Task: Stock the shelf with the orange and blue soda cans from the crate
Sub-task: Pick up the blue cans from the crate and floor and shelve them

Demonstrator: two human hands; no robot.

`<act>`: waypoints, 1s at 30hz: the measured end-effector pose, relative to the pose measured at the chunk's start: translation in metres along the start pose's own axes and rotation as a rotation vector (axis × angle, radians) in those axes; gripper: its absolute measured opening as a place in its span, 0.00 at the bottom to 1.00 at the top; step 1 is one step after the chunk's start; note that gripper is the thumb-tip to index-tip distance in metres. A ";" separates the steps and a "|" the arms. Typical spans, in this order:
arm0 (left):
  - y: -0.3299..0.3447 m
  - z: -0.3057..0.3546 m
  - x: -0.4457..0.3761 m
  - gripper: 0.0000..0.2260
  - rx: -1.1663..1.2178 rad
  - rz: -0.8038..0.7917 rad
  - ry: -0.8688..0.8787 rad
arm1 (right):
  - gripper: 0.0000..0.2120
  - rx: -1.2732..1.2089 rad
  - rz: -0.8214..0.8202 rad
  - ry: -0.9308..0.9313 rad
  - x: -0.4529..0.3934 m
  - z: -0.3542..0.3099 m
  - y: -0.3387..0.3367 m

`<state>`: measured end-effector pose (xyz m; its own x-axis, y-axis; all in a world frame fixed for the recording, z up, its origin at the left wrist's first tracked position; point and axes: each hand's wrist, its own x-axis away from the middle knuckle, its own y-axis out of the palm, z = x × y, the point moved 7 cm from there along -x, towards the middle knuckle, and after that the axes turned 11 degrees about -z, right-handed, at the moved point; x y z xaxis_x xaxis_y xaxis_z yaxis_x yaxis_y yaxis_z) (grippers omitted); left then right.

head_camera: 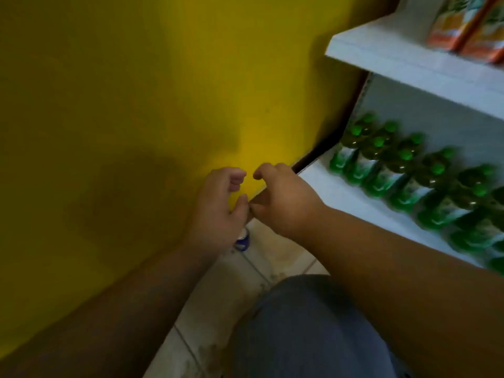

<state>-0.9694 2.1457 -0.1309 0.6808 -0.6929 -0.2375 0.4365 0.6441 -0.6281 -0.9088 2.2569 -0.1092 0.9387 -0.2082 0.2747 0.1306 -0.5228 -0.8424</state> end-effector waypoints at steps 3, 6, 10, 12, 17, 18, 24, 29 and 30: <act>0.013 -0.090 0.017 0.17 -0.004 -0.052 -0.190 | 0.28 0.203 -0.300 0.030 -0.059 -0.008 0.057; 0.044 -0.158 0.025 0.18 0.034 -0.123 -0.371 | 0.25 0.281 -0.424 0.131 -0.099 0.000 0.087; 0.104 -0.206 0.020 0.10 0.078 -0.218 -0.410 | 0.29 0.176 -0.399 0.231 -0.123 0.031 0.127; 0.134 -0.224 0.017 0.15 0.076 -0.248 -0.457 | 0.33 0.132 -0.365 0.249 -0.122 0.050 0.140; 0.178 -0.242 0.019 0.22 -0.024 -0.219 -0.507 | 0.33 0.144 -0.373 0.259 -0.126 0.093 0.146; 0.183 -0.245 0.019 0.25 -0.077 -0.228 -0.531 | 0.33 0.154 -0.383 0.251 -0.126 0.098 0.147; 0.207 -0.263 -0.004 0.29 -0.421 -0.394 -0.588 | 0.37 0.175 -0.463 0.215 -0.122 0.109 0.157; 0.226 -0.285 -0.024 0.28 -0.611 -0.597 -0.597 | 0.33 0.151 -0.463 0.169 -0.129 0.107 0.161; 0.230 -0.288 -0.025 0.28 -0.636 -0.638 -0.599 | 0.32 0.150 -0.466 0.169 -0.130 0.108 0.162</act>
<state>-1.0554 2.2176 -0.4826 0.6882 -0.4587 0.5621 0.5446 -0.1853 -0.8180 -0.9751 2.2884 -0.3316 0.7074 -0.1185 0.6968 0.5782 -0.4701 -0.6669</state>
